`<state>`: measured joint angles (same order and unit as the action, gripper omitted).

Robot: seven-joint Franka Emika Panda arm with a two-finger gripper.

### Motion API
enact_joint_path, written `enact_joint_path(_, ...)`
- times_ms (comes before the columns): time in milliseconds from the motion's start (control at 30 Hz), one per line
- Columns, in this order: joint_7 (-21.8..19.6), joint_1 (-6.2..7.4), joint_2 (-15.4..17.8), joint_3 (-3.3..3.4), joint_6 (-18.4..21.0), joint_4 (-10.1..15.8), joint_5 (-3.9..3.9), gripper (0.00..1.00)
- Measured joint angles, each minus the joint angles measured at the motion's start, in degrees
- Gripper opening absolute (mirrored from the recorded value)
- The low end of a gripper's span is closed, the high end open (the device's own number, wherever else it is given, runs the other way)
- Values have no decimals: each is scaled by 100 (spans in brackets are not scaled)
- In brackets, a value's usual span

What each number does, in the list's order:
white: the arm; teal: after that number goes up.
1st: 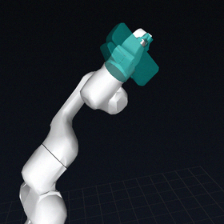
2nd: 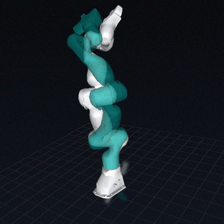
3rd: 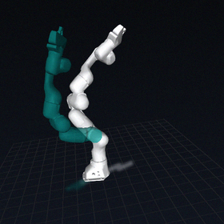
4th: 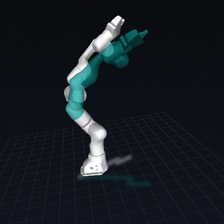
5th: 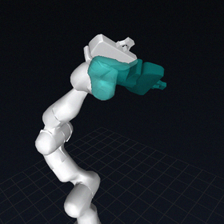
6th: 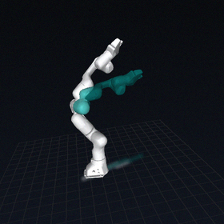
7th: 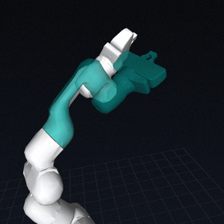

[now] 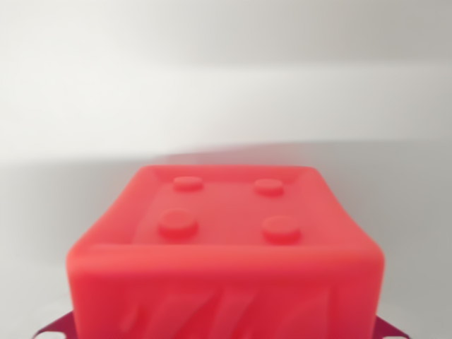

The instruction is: Destack cube

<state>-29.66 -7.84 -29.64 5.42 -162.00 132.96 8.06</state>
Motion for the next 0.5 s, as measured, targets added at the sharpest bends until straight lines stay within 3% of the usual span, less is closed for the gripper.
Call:
enact_joint_path(167,0,-28,-51,-29,-38,-14,0,0)
enact_joint_path(200,0,-32,-54,-33,-41,-15,0,100)
enact_joint_path(500,0,-36,-55,-37,-44,-18,0,100)
